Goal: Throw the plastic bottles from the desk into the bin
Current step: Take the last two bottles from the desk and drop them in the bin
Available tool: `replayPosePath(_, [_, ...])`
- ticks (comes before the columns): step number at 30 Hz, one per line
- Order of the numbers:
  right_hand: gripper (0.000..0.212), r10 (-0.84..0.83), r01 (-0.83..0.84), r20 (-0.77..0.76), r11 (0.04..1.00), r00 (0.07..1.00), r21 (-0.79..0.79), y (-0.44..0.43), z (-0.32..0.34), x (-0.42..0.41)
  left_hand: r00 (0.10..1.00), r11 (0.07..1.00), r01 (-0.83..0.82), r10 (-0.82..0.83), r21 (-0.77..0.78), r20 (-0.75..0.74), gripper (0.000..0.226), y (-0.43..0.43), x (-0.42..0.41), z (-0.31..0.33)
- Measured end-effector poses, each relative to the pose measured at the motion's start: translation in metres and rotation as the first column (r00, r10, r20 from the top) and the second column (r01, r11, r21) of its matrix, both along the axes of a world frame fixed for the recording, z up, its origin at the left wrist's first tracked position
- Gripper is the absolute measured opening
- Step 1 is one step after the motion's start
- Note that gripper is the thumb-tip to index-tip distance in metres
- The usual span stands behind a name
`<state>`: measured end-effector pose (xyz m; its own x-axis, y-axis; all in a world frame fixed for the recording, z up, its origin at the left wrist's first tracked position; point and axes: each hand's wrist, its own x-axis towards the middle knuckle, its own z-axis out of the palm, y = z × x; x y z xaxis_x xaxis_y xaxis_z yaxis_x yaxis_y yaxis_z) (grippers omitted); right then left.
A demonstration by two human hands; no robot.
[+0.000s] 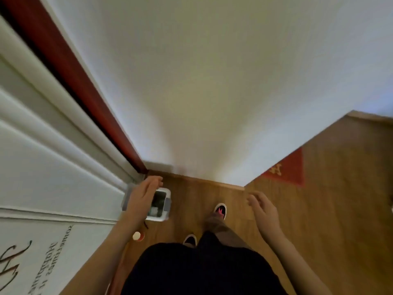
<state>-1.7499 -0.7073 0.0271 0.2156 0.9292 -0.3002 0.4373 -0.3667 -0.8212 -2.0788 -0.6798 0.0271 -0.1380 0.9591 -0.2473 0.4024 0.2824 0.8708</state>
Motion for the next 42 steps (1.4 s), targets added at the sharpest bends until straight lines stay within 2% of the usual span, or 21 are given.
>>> replayPosePath(4, [0.012, -0.243, 0.245, 0.036, 0.967, 0.969, -0.069, -0.086, -0.010, 0.037, 0.936, 0.933, 0.350, -0.353, -0.085, -0.021, 0.022, -0.009, 0.054, -0.031])
replayPosePath(7, [0.013, -0.416, 0.423, 0.084, 0.899, 0.906, -0.112, -0.146, -0.013, 0.054, 0.804, 0.803, 0.576, -0.590, -0.149, -0.071, 0.032, -0.015, 0.104, -0.044])
replayPosePath(10, [0.015, -0.574, 0.582, 0.095, 0.799, 0.813, -0.153, -0.197, -0.017, 0.069, 0.644, 0.646, 0.746, -0.762, -0.160, -0.071, 0.033, -0.018, 0.160, -0.037])
replayPosePath(16, [0.021, -0.809, 0.812, 0.109, 0.556, 0.578, -0.180, -0.279, -0.025, 0.108, 0.384, 0.384, 0.906, -0.923, -0.177, -0.034, 0.028, -0.024, 0.281, -0.024])
replayPosePath(20, [0.018, -0.885, 0.878, 0.111, 0.421, 0.453, -0.227, -0.326, -0.040, 0.143, 0.209, 0.217, 0.954, -0.976, -0.205, -0.060, 0.037, -0.041, 0.356, -0.037])
replayPosePath(22, [0.024, -0.903, 0.886, 0.103, 0.378, 0.416, -0.267, -0.345, -0.049, 0.170, 0.159, 0.177, 0.948, -0.984, -0.266, -0.085, 0.039, -0.053, 0.390, -0.045])
replayPosePath(25, [0.034, -0.903, 0.874, 0.084, 0.379, 0.421, -0.306, -0.360, -0.059, 0.220, 0.142, 0.171, 0.929, -0.984, -0.329, -0.109, 0.039, -0.074, 0.435, -0.053])
replayPosePath(27, [0.038, -0.893, 0.853, 0.069, 0.400, 0.445, -0.336, -0.361, -0.062, 0.259, 0.163, 0.184, 0.918, -0.983, -0.352, -0.088, 0.039, -0.083, 0.467, -0.054])
replayPosePath(31, [0.040, -0.862, 0.819, 0.037, 0.467, 0.506, -0.333, -0.345, -0.055, 0.341, 0.319, 0.336, 0.875, -0.942, -0.349, -0.107, 0.033, -0.086, 0.527, -0.048])
replayPosePath(34, [0.037, -0.834, 0.798, 0.003, 0.528, 0.552, -0.292, -0.319, -0.042, 0.403, 0.389, 0.419, 0.848, -0.908, -0.325, -0.155, 0.030, -0.076, 0.567, -0.041])
replayPosePath(36, [0.036, -0.807, 0.778, -0.005, 0.571, 0.590, -0.264, -0.299, -0.038, 0.442, 0.444, 0.469, 0.800, -0.882, -0.376, -0.157, 0.035, -0.061, 0.589, -0.040])
replayPosePath(40, [0.035, -0.789, 0.761, -0.035, 0.602, 0.613, -0.241, -0.265, -0.048, 0.515, 0.508, 0.534, 0.751, -0.843, -0.388, -0.178, 0.035, -0.032, 0.641, -0.054])
replayPosePath(42, [0.034, -0.795, 0.767, -0.041, 0.596, 0.605, -0.240, -0.249, -0.057, 0.551, 0.521, 0.562, 0.703, -0.824, -0.436, -0.222, 0.041, -0.019, 0.678, -0.063])
